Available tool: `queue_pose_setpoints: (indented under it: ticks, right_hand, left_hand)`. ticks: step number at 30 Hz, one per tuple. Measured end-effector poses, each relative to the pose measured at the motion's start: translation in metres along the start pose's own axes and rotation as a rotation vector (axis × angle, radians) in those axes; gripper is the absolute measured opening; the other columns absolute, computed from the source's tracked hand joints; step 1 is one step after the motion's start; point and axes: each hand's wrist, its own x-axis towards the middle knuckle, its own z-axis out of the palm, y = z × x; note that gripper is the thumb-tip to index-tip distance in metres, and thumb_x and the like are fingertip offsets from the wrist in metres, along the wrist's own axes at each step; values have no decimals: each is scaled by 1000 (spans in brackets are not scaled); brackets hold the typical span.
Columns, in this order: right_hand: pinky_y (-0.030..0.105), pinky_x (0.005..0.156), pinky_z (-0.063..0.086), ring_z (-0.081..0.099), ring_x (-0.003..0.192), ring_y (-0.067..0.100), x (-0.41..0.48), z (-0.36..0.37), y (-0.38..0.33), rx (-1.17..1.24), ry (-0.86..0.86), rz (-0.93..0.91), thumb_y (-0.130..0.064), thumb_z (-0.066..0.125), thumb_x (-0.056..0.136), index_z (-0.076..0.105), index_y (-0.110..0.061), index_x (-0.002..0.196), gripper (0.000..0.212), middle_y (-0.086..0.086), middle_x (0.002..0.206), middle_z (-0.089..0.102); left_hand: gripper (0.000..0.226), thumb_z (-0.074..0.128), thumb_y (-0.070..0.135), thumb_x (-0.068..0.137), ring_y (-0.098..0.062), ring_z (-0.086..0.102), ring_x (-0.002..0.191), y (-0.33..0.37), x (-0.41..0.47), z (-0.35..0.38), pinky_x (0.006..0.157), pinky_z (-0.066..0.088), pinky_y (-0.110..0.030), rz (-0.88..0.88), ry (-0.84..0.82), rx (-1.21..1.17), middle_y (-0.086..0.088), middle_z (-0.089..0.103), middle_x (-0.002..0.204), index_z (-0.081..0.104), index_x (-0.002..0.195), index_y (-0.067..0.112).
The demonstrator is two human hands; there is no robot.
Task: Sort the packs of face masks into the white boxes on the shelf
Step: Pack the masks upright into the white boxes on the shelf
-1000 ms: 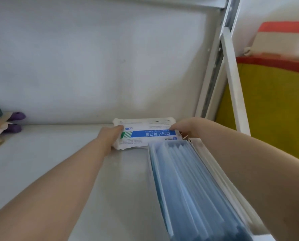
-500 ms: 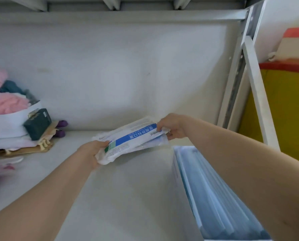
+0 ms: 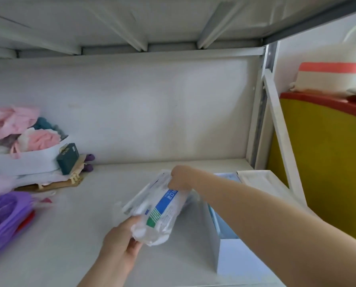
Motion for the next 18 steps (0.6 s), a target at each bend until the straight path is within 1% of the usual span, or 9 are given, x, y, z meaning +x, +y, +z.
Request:
queue_pose_setpoints:
  ticks: [3, 6, 7, 9, 11, 13, 15, 16, 18]
  right_hand:
    - [28, 65, 40, 51, 74, 26, -20, 9, -9, -66, -15, -39, -13, 42, 91, 41, -11, 59, 32, 4, 65, 43]
    - [27, 58, 40, 49, 67, 21, -40, 20, -18, 12, -67, -47, -12, 40, 92, 54, -5, 76, 23, 8, 81, 56]
    - [29, 65, 43, 53, 76, 23, -46, 23, -20, 22, -89, -50, -12, 40, 94, 60, -3, 93, 22, 11, 97, 61]
    - [36, 90, 45, 55, 106, 31, -54, 31, -23, 27, -76, -57, -17, 40, 96, 56, -1, 120, 33, 16, 126, 56]
    - [42, 105, 35, 45, 125, 35, -63, 40, -23, -9, -44, -44, -22, 40, 97, 49, -2, 131, 41, 19, 136, 47]
    - [47, 99, 37, 43, 122, 37, -66, 54, -18, -67, -31, -61, -21, 43, 96, 54, -4, 127, 36, 20, 131, 47]
    - [52, 95, 40, 40, 118, 40, -66, 67, -13, -76, -24, -57, -17, 46, 95, 55, -7, 121, 30, 19, 126, 44]
    - [52, 95, 41, 39, 118, 40, -66, 71, -11, -27, -2, -43, -19, 45, 95, 53, -8, 120, 28, 18, 124, 43]
    - [47, 97, 43, 44, 118, 36, -71, 66, -9, 88, 75, -48, -27, 39, 97, 54, -9, 117, 32, 16, 123, 47]
  left_hand:
    - [41, 67, -3, 80, -29, 65, 81, -15, -11, 19, 47, 57, -29, -3, 19, 12, -21, 67, 114, 59, 120, -1]
    - [37, 67, -2, 81, -30, 63, 82, -27, -26, 32, 64, 55, -35, -32, 3, 34, -22, 66, 105, 59, 117, 1]
    - [33, 67, -1, 81, -30, 61, 80, -30, -35, 34, 70, 54, -37, -52, -16, 55, -19, 65, 96, 59, 113, 1]
    - [24, 69, 3, 82, -31, 61, 83, -34, -51, 34, 92, 51, -44, -118, -64, 99, -17, 61, 90, 59, 103, 3]
    - [23, 73, 18, 82, -34, 64, 89, -35, -62, 28, 99, 48, -46, -171, -91, 200, -21, 62, 96, 57, 95, 8]
    - [43, 73, 46, 79, -30, 69, 77, -28, -67, 24, 78, 57, -39, -115, -78, 464, -21, 67, 90, 59, 96, 8]
    - [65, 58, 71, 76, -17, 65, 57, -15, -63, 22, 58, 53, -25, 43, 22, 970, -7, 67, 68, 64, 87, 8]
    - [70, 49, 78, 75, -14, 62, 56, -8, -59, 21, 57, 48, -23, 152, 72, 1185, 0, 65, 65, 65, 83, 10]
    - [81, 35, 83, 76, -19, 64, 76, 1, -42, 22, 69, 47, -27, 296, 163, 1390, -3, 67, 80, 66, 91, 11]
